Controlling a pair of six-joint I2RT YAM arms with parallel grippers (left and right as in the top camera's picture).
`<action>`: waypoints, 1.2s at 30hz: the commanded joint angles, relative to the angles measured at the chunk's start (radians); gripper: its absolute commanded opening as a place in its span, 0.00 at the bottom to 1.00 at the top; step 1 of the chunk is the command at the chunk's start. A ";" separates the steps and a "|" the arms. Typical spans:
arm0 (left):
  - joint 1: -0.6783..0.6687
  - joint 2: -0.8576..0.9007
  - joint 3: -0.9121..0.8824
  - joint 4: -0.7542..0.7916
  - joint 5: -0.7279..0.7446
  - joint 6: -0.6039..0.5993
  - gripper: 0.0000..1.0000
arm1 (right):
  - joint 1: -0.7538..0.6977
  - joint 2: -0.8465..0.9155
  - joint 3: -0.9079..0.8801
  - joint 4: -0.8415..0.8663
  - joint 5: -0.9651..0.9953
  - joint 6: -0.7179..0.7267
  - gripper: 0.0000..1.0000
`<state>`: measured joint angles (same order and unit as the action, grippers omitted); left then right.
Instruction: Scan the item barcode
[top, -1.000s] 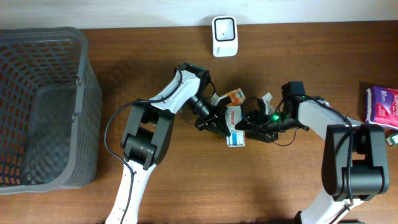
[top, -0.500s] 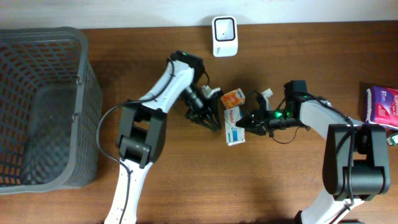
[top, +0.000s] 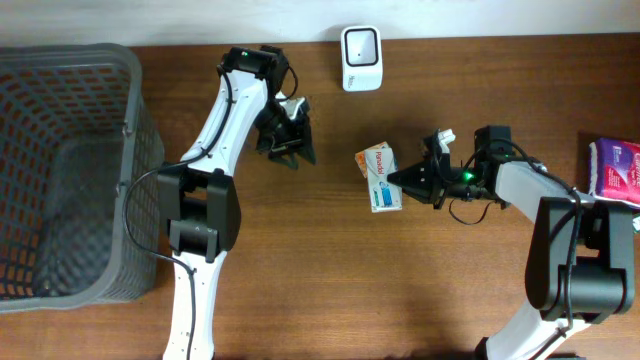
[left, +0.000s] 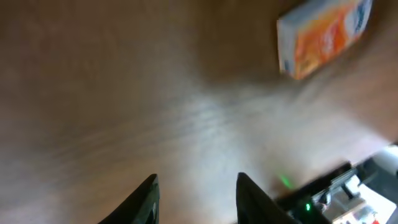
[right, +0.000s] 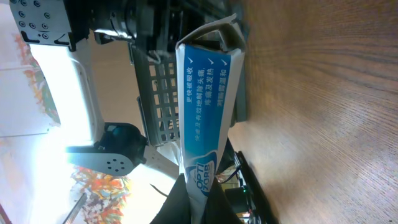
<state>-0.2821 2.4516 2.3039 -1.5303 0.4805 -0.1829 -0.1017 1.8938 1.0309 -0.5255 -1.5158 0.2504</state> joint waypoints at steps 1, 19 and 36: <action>-0.026 -0.023 -0.009 0.054 0.169 0.021 0.35 | -0.005 0.010 0.008 0.011 -0.036 0.002 0.04; -0.043 -0.023 -0.013 0.092 0.793 0.376 0.44 | -0.055 0.010 0.009 0.055 -0.036 0.085 0.05; -0.123 0.113 -0.013 0.176 0.807 0.187 0.22 | -0.055 0.010 0.009 0.150 0.029 0.150 0.11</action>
<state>-0.4072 2.5443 2.2944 -1.3556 1.2640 -0.0013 -0.1501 1.9015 1.0309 -0.3805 -1.5158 0.4149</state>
